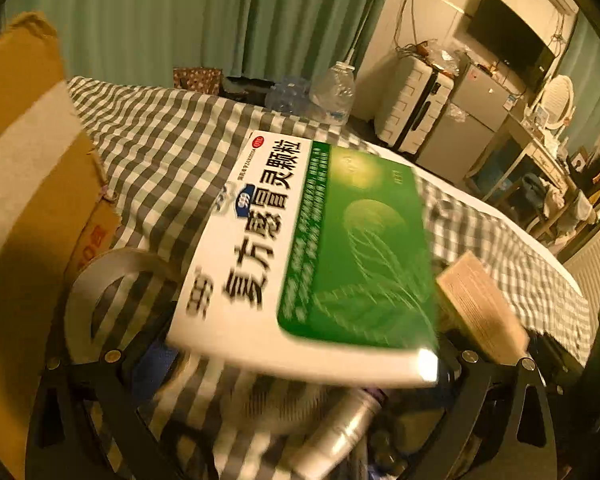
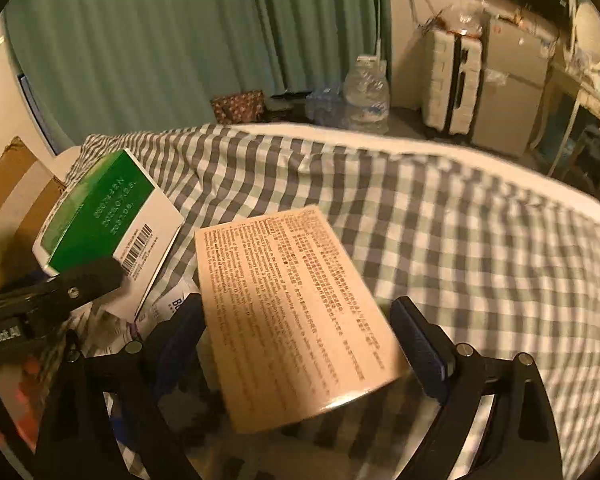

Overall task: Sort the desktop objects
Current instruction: 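Grasp the green-white medicine box with the left tool while the right tool grasps the tan box, then carry the green-white box and tan box into the cardboard box and open both tools, then move both tools back over the bedspread, then grasp the white toothpaste tube with the left tool while the right tool grasps the bead bracelet, then carry the toothpaste tube and bracelet into the cardboard box and release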

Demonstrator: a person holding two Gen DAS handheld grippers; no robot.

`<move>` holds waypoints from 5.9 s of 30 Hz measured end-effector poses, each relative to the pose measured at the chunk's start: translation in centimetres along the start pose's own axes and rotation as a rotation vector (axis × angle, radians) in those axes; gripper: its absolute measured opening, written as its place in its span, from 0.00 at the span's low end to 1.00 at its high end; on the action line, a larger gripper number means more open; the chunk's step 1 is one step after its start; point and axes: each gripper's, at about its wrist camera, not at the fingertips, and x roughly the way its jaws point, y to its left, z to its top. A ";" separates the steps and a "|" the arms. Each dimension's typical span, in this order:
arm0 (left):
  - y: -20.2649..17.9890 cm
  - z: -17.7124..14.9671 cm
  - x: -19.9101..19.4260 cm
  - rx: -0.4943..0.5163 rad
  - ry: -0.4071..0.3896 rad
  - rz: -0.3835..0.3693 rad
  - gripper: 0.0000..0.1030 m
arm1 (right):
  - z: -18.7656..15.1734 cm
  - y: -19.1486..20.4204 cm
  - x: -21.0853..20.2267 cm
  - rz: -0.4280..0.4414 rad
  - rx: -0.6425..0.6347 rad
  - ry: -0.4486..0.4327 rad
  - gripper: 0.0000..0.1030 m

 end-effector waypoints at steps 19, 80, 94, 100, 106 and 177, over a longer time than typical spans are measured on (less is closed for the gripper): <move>-1.4 -6.0 -13.9 0.074 -0.050 0.008 0.77 | -6.4 -0.7 -14.0 -0.038 0.351 -0.112 0.81; -3.8 -7.3 -14.6 0.288 -0.179 0.124 1.00 | -5.6 3.6 -18.4 -0.149 0.347 -0.197 0.88; -2.2 -6.5 -4.5 0.241 -0.057 0.093 1.00 | -5.1 2.6 -9.3 0.035 0.422 -0.077 0.68; -0.7 -7.2 -2.4 0.204 0.016 0.062 1.00 | -4.7 2.8 -6.3 0.036 0.421 -0.048 0.66; 0.3 -7.6 -1.5 0.176 0.064 0.060 1.00 | -3.6 5.0 -4.9 -0.054 0.283 -0.017 0.11; 22.4 2.0 -19.5 -0.244 -0.128 0.173 0.69 | 7.8 33.0 -16.0 0.321 -0.137 -0.225 0.64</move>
